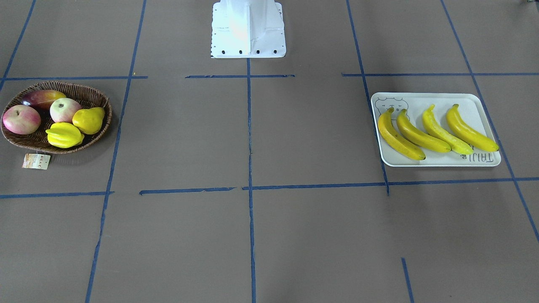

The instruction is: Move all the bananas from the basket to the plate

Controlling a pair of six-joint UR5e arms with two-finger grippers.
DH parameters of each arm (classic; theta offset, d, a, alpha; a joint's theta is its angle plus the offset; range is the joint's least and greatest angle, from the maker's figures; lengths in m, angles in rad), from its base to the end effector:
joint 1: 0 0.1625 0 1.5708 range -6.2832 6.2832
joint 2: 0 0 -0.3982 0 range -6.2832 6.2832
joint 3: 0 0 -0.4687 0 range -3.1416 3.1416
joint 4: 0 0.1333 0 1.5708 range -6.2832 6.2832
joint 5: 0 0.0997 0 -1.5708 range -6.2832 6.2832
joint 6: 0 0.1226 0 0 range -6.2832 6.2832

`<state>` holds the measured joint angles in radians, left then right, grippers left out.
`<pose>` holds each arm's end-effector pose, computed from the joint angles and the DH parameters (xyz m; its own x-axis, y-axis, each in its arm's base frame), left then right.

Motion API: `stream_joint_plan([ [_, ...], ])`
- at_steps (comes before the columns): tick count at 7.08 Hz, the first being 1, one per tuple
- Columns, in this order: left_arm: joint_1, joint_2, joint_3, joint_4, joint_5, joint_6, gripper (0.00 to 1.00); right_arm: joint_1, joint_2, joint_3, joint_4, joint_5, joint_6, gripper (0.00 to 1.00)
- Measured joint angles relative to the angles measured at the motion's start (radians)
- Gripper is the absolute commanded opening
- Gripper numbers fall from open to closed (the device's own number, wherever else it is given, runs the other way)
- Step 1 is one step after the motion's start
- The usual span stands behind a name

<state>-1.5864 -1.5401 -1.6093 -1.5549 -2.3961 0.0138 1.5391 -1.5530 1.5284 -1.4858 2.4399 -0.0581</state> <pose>-0.0519 -0.5547 0.6408 0.6783 -0.0027 -0.7348 0.0062 1.0000 0.0020 0.0213 -0.5809 0.6451 0.6408 -0.1244 0.7576 0.0690 0.9921 0.1045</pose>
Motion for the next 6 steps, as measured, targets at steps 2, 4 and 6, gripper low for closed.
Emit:
stream_joint_plan([
  [2, 0.0, 0.0, 0.006, 0.001, 0.0, -0.004, 1.0, 0.054, -0.019, -0.01, -0.002, 0.006, 0.003, 1.0],
  [4, 0.0, 0.0, 0.011, 0.001, 0.0, -0.005, 1.0, 0.09, -0.037, 0.006, -0.009, 0.011, 0.015, 1.0],
  [6, 0.0, 0.0, 0.012, 0.001, -0.002, -0.006, 1.0, 0.1, -0.037, 0.022, -0.038, 0.015, 0.026, 1.0],
])
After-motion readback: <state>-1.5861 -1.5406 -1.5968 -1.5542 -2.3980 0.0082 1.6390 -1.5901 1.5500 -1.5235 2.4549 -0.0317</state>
